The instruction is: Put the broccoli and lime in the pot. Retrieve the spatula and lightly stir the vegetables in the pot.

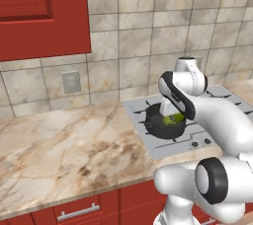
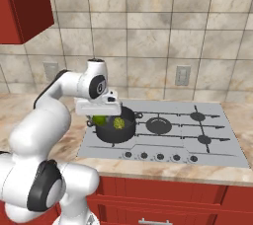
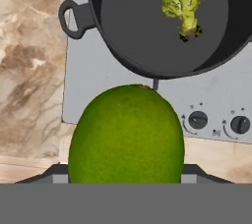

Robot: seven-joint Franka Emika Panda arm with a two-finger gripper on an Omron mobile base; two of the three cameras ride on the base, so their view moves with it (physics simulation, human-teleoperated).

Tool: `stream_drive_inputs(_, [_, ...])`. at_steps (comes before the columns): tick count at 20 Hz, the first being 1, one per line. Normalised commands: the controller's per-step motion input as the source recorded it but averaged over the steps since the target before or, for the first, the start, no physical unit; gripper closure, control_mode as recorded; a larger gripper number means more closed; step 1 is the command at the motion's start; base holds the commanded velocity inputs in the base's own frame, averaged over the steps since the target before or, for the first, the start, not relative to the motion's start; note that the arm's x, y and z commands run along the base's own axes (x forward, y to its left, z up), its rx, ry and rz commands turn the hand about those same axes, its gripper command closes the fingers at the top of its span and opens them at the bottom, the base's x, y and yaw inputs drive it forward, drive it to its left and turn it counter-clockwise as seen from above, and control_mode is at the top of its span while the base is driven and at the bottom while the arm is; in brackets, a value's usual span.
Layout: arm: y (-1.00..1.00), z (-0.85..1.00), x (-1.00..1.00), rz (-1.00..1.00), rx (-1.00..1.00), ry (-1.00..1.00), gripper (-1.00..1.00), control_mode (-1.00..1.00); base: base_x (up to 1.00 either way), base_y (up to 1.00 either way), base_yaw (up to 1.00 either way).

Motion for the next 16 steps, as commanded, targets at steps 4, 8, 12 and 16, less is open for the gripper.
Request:
stream_drive_inputs(4, [-0.10, 0.00, 0.52, 0.00, 0.00, 0.10, 1.00, -1.00, 0.00, 0.00, 0.00])
stream_drive_inputs(8, [0.01, 0.00, 0.68, 0.00, 0.00, 0.06, 1.00, -1.00, 0.00, 0.00, 0.00])
stream_drive_inputs(12, [-0.01, -0.19, 0.47, 0.00, 0.00, 0.00, 1.00, -1.00, 0.00, 0.00, 0.00])
stream_drive_inputs(16, [-0.06, -0.34, 0.02, 0.00, 0.00, 0.00, 1.00, -1.00, 0.00, 0.00, 0.00])
